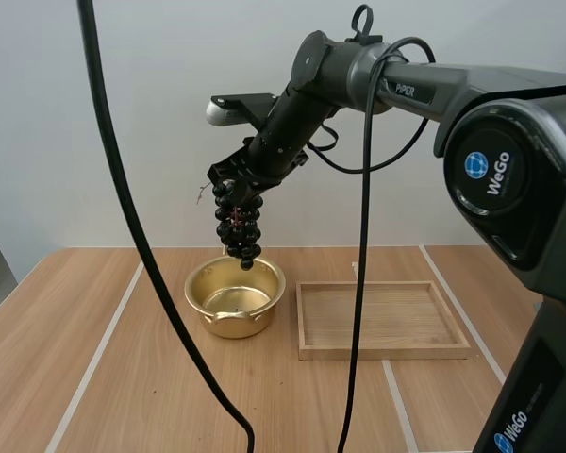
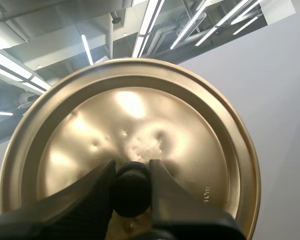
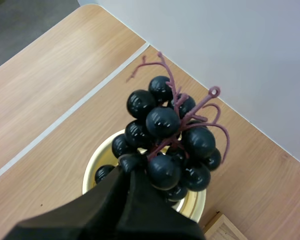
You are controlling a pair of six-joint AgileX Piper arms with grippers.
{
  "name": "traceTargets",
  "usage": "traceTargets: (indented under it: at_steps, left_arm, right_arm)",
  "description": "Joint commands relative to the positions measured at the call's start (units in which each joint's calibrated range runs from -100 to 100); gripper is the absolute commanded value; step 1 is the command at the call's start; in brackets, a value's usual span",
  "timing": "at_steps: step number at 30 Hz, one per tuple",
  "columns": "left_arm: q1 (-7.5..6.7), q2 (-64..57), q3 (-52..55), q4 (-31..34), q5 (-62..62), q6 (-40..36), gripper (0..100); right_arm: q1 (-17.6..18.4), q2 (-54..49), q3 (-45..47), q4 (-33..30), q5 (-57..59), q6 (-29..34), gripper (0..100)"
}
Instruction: Open the pot, put the grape inside, and close it
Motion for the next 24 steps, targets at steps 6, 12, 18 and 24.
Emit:
traceTargets:
  at_steps: [6, 12, 18, 24]
  left_arm:
    - [-0.09, -0.1, -0.3, 0.2, -2.6, -0.6, 0]
    - [-0.09, 0.1, -0.3, 0.2, -2.5, -0.6, 0]
    - [-0.09, 0.1, -0.3, 0.2, -2.5, -0.6, 0]
    - [-0.09, 0.1, -0.3, 0.2, -2.5, -0.6, 0]
  right_arm:
    - [0.0, 1.9, 1.9, 0.7, 0.0, -1.9, 0]
    - [0.0, 3.7, 1.9, 1.1, 4.8, -2.5, 0]
    - [0.0, 5.1, 2.0, 1.0, 7.6, -2.5, 0]
    - [0.0, 7.0, 4.9, 1.4, 8.0, -3.8, 0]
